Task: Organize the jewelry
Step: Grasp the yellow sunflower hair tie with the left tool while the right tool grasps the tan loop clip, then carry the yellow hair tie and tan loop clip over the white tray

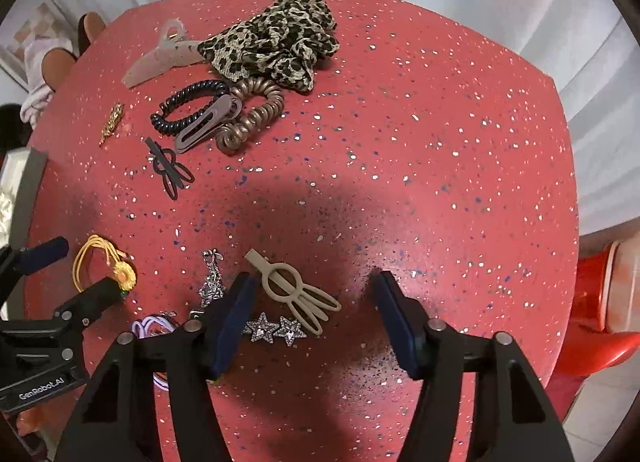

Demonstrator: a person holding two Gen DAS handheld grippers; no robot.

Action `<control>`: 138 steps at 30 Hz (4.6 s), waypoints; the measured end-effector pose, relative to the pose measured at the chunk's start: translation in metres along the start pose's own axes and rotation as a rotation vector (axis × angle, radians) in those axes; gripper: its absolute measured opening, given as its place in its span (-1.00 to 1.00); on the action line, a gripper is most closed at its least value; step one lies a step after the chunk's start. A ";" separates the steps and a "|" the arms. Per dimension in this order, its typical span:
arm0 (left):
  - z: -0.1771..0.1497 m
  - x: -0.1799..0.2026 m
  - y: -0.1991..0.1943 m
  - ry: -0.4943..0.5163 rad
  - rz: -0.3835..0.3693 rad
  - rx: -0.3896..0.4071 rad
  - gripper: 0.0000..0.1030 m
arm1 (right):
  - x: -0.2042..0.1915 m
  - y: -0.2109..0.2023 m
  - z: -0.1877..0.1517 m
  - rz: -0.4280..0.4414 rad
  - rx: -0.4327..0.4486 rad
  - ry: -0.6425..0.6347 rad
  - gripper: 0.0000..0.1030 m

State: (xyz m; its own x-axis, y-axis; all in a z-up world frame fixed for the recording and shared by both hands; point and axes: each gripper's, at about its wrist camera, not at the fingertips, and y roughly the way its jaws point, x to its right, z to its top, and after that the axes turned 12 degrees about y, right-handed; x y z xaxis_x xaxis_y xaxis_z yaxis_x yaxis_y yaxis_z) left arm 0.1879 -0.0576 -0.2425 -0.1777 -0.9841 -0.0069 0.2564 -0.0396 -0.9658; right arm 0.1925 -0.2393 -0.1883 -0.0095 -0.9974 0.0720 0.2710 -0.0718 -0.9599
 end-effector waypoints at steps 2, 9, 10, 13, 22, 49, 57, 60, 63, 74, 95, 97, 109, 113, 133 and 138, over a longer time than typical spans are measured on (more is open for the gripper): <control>0.003 0.002 -0.001 0.005 -0.009 0.007 0.22 | -0.004 -0.001 -0.002 0.000 0.005 -0.009 0.07; 0.007 0.005 -0.009 0.029 -0.027 0.022 -0.59 | -0.029 -0.003 -0.014 0.003 0.008 -0.033 -0.57; 0.009 0.007 -0.009 0.035 -0.027 0.024 -0.85 | -0.030 -0.004 -0.015 0.001 0.010 -0.032 -0.59; 0.007 0.003 -0.014 0.033 -0.045 0.036 -0.85 | -0.037 -0.005 -0.018 -0.008 0.017 -0.022 -0.62; 0.005 -0.007 -0.035 0.046 -0.064 0.078 -0.85 | -0.015 -0.030 -0.024 0.057 0.037 0.090 -0.62; 0.009 -0.004 -0.005 0.058 0.009 0.029 0.98 | 0.011 -0.040 -0.035 0.113 0.031 0.165 -0.62; 0.011 0.009 0.012 0.097 0.004 0.001 0.56 | 0.016 -0.043 -0.039 0.116 0.034 0.176 -0.62; 0.009 0.008 0.009 0.101 0.002 0.022 0.11 | 0.017 -0.044 -0.041 0.119 0.035 0.182 -0.62; 0.009 0.008 0.005 0.121 -0.010 0.035 -0.72 | 0.017 -0.046 -0.044 0.123 0.037 0.187 -0.62; -0.008 -0.001 -0.028 0.101 -0.063 0.091 -0.72 | 0.010 -0.054 -0.060 0.161 0.024 0.213 -0.62; -0.062 -0.043 -0.102 0.046 -0.093 0.149 -0.72 | -0.036 -0.080 -0.089 0.200 0.002 0.213 -0.62; -0.067 -0.051 -0.107 0.034 -0.091 0.156 -0.72 | -0.044 -0.084 -0.090 0.203 0.003 0.204 -0.62; -0.104 -0.119 -0.141 -0.082 -0.053 0.203 -0.72 | -0.125 -0.102 -0.082 0.241 0.015 0.084 -0.62; -0.119 -0.148 -0.150 -0.130 -0.030 0.215 -0.72 | -0.158 -0.106 -0.078 0.258 0.019 0.031 -0.62; -0.198 -0.266 -0.143 -0.358 0.085 0.174 -0.72 | -0.326 -0.096 -0.074 0.351 -0.023 -0.214 -0.62; -0.209 -0.282 -0.125 -0.389 0.089 0.141 -0.72 | -0.351 -0.083 -0.072 0.360 -0.048 -0.242 -0.62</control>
State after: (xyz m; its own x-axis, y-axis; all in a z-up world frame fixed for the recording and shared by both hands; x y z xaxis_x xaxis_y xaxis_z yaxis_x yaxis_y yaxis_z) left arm 0.0077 0.2612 -0.1739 0.2160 -0.9757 0.0360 0.3871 0.0517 -0.9206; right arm 0.1037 0.1157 -0.1532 0.3052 -0.9279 -0.2139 0.1703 0.2742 -0.9465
